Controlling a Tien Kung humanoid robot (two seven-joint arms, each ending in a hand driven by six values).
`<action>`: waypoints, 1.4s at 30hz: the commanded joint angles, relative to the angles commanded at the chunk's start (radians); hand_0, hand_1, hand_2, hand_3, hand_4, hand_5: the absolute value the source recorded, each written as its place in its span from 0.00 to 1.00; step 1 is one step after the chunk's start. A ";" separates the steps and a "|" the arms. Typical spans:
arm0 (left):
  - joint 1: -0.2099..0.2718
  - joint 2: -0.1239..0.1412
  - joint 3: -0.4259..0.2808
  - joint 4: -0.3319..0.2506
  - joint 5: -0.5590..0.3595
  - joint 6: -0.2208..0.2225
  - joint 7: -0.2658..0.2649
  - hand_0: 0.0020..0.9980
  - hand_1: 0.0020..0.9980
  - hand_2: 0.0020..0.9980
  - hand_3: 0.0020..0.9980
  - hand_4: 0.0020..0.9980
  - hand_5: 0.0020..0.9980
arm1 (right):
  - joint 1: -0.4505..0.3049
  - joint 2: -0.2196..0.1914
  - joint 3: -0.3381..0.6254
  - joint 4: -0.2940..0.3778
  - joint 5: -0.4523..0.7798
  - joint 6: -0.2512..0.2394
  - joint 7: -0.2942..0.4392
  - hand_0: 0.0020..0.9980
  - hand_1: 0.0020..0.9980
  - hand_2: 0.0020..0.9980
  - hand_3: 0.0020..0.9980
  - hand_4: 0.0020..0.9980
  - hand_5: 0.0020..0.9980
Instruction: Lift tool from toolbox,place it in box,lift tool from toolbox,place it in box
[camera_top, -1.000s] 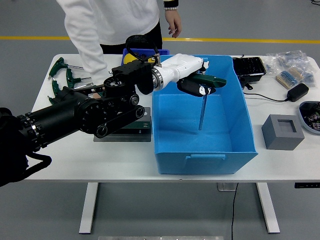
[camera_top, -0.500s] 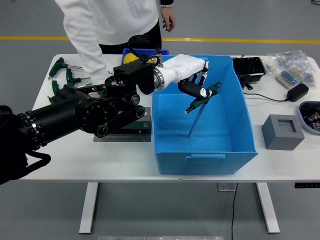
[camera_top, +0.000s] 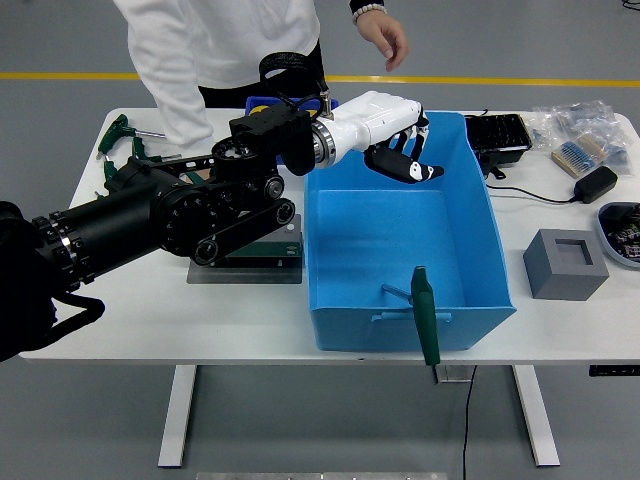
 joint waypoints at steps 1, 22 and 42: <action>-0.003 0.000 -0.006 0.000 0.001 0.001 0.000 0.31 0.23 0.28 0.40 0.79 0.68 | 0.000 0.000 0.000 0.000 -0.001 0.000 0.000 0.72 0.71 0.75 0.58 0.82 0.70; 0.050 0.126 -0.008 0.005 0.093 -0.087 0.065 0.33 0.28 0.37 0.49 0.80 0.68 | -0.024 0.016 -0.017 -0.009 0.047 0.006 0.008 0.71 0.70 0.75 0.58 0.81 0.69; 0.084 0.319 -0.016 -0.059 0.130 -0.257 0.089 0.44 0.51 0.58 0.48 0.80 0.76 | -0.040 0.035 0.003 -0.013 0.022 0.002 -0.009 0.71 0.70 0.75 0.58 0.81 0.68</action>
